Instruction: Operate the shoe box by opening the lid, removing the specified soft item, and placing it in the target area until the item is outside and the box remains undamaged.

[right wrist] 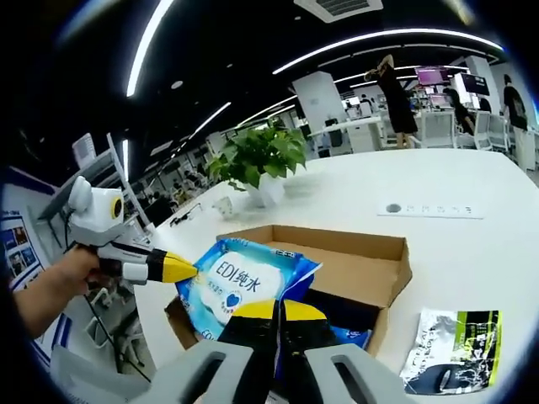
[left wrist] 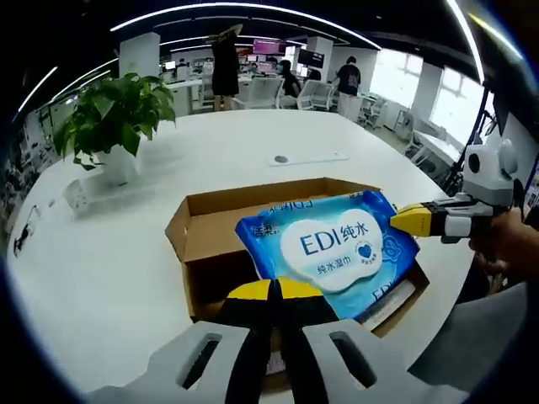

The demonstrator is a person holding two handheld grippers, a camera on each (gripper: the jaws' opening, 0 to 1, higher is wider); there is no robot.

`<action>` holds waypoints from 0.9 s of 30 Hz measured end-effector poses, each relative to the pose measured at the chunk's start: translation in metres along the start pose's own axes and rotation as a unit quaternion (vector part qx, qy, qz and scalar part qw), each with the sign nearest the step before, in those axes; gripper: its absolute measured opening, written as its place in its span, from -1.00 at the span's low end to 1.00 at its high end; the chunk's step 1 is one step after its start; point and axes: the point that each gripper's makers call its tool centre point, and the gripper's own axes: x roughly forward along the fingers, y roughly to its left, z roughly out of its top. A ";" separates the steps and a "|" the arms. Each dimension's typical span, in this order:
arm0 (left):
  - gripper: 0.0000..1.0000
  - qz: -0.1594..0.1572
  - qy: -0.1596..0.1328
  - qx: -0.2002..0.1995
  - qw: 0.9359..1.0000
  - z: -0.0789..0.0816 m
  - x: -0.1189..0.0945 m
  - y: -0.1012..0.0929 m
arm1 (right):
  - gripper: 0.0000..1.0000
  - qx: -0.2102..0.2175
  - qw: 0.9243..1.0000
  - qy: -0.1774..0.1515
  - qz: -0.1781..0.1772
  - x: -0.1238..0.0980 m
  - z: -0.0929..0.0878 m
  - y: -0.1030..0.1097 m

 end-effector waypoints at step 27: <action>-1.00 -0.042 -0.021 0.008 0.999 0.035 0.009 -0.060 | -1.00 0.028 0.999 -0.009 -0.033 -0.052 0.022 -0.040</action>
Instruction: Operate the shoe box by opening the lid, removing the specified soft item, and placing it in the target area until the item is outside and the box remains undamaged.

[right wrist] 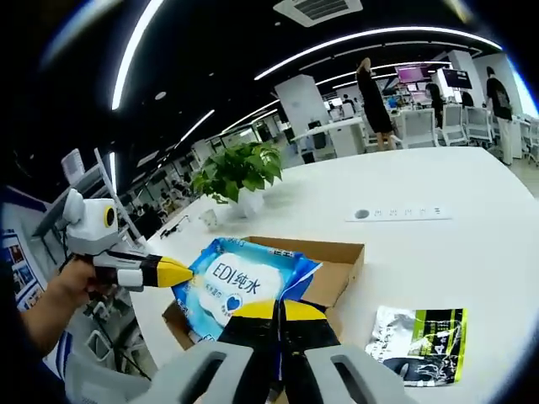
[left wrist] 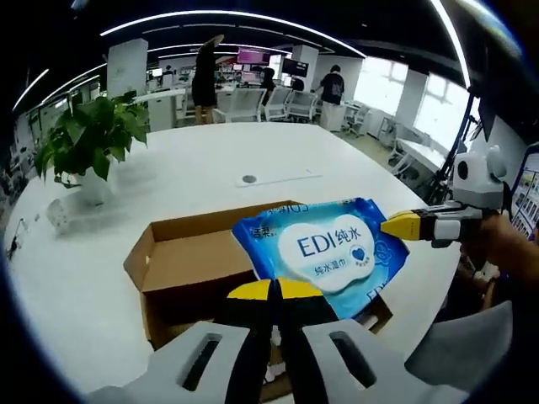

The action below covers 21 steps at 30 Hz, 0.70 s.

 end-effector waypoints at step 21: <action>-1.00 -0.037 -0.007 0.005 0.999 0.017 0.026 -0.049 | -1.00 0.025 0.999 -0.004 -0.032 -0.034 0.008 -0.047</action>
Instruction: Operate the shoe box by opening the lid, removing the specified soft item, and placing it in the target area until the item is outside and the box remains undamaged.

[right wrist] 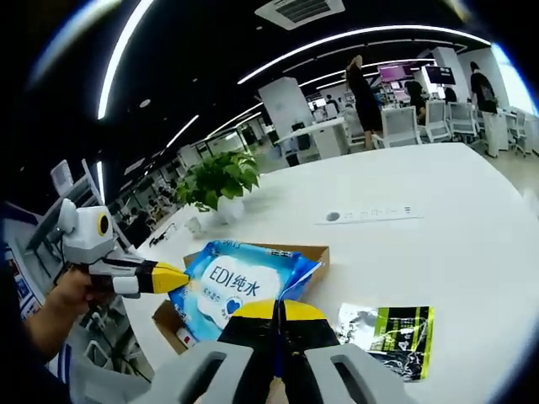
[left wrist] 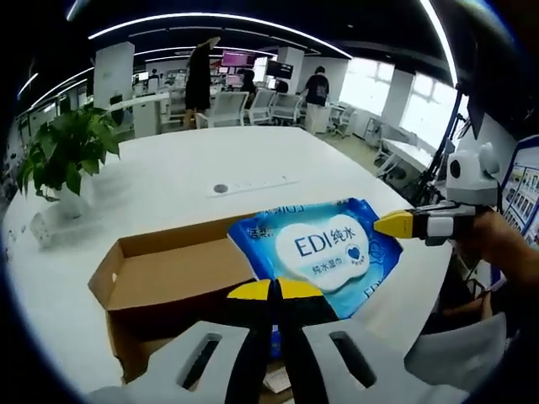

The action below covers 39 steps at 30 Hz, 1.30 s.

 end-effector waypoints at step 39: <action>-1.00 -0.046 -0.010 -0.004 0.999 0.024 0.054 -0.071 | -1.00 0.061 0.997 -0.013 -0.047 -0.037 0.013 -0.077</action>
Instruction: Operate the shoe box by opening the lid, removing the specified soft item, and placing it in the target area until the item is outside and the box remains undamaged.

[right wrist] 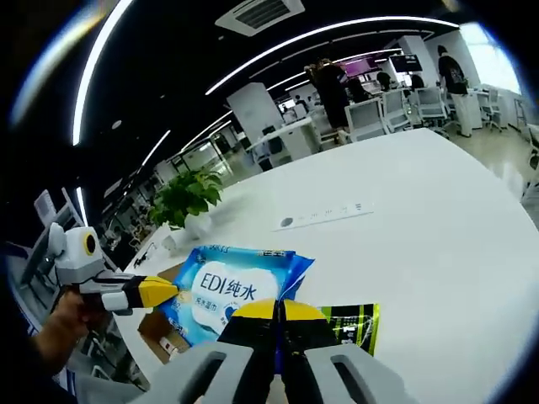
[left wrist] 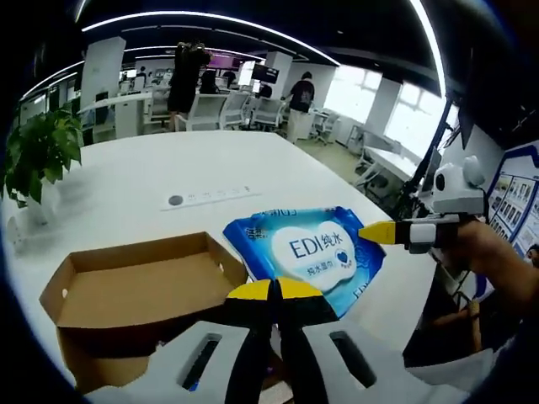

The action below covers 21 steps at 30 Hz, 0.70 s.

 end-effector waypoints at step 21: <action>-1.00 -0.008 0.045 0.008 0.999 -0.027 0.053 -0.013 | -1.00 0.010 0.999 0.021 -0.034 0.010 -0.018 -0.053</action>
